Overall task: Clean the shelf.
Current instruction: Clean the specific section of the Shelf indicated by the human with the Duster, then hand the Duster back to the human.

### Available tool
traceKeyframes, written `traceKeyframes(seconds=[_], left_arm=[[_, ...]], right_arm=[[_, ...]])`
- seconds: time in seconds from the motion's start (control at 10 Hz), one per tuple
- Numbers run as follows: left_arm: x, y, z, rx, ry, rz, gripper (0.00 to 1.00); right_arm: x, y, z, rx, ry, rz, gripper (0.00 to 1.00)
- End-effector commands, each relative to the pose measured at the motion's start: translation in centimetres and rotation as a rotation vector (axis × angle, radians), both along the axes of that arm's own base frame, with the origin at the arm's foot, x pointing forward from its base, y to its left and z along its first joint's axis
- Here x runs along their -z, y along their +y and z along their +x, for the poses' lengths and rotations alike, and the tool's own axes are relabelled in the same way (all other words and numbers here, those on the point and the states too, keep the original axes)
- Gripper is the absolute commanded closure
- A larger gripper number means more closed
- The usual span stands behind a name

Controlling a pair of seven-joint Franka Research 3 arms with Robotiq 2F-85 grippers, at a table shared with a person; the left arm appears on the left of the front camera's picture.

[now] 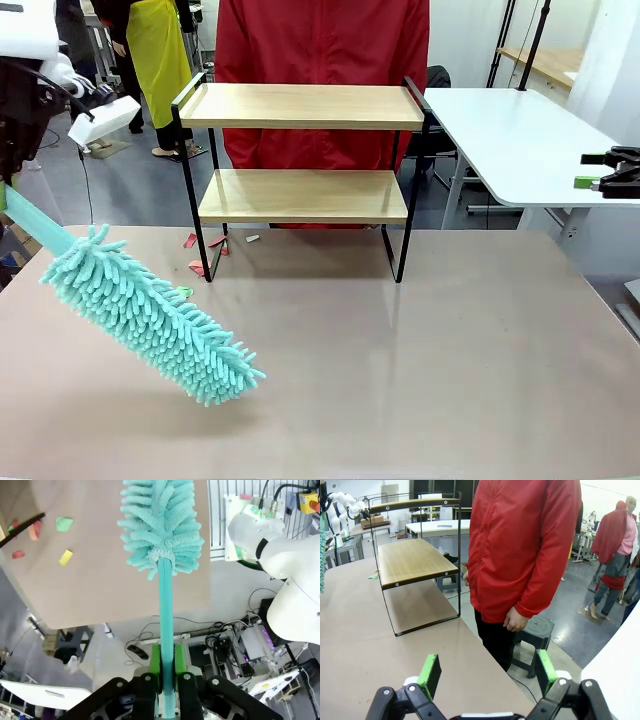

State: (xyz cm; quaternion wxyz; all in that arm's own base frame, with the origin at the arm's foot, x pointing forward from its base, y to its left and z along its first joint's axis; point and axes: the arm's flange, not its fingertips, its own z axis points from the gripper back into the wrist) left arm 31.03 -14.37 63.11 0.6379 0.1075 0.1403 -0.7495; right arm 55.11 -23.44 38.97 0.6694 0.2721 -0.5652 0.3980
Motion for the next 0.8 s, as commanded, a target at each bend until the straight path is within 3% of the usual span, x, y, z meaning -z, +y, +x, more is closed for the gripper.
traceKeyframes(seconds=[0.0, 0.7], left_arm=[[-0.36, -0.08, -0.44, 0.004, 0.003, -0.024, 0.87], [-0.36, -0.08, -0.44, 0.004, 0.003, -0.024, 0.87]], right_arm=[[-0.24, 0.21, -0.19, -0.003, 0.0, -0.004, 0.0], [-0.24, 0.21, -0.19, -0.003, 0.0, -0.004, 0.0]])
